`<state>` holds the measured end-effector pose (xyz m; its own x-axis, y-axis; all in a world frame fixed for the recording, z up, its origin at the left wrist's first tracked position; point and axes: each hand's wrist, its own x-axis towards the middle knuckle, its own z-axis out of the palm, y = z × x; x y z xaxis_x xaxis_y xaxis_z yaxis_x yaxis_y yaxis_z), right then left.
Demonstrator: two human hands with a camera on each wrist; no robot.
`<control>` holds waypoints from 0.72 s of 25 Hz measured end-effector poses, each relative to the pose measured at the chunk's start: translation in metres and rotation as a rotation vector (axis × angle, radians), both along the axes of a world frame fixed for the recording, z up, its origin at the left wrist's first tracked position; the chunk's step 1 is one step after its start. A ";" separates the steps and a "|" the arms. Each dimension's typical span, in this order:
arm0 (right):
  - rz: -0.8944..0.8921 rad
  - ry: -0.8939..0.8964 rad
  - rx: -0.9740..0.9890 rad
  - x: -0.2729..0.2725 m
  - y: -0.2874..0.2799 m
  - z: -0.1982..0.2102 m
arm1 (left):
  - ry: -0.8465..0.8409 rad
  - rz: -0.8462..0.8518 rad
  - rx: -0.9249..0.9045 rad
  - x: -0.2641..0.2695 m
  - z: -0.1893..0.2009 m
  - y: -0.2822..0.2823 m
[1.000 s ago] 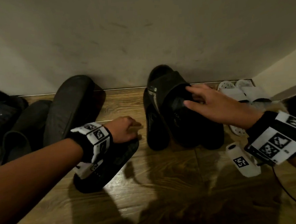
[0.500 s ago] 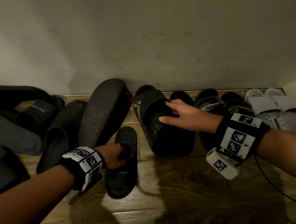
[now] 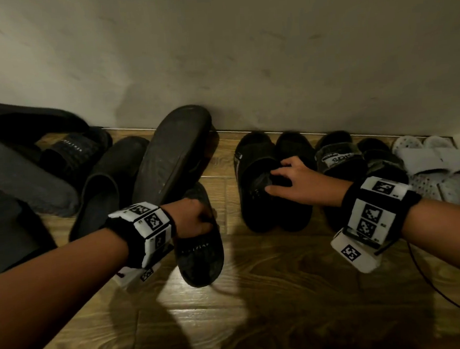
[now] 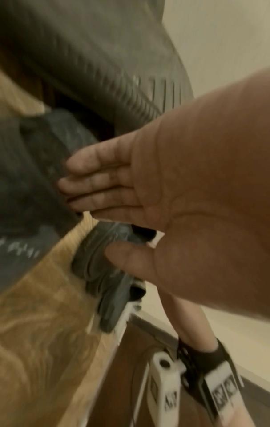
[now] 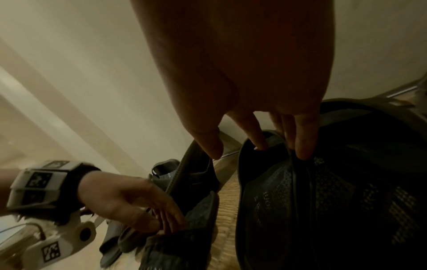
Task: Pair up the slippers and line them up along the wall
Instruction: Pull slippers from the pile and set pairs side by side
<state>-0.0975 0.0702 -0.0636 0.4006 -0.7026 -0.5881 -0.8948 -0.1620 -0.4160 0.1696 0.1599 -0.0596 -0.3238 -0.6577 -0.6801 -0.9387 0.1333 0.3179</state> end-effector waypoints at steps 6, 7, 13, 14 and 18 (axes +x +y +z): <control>0.210 0.060 -0.167 0.011 0.019 0.013 | -0.034 0.010 -0.030 0.000 -0.005 0.027; 0.252 0.092 -0.187 0.014 0.025 0.014 | -0.030 0.010 -0.037 0.001 -0.005 0.032; 0.435 0.134 -0.077 0.018 0.055 0.014 | 0.018 -0.017 -0.051 0.016 -0.003 0.047; 0.445 0.115 -0.053 0.019 0.058 0.015 | 0.031 0.000 -0.043 0.017 -0.002 0.046; 0.468 0.095 0.055 0.031 0.067 0.020 | 0.039 0.014 -0.055 0.009 -0.009 0.047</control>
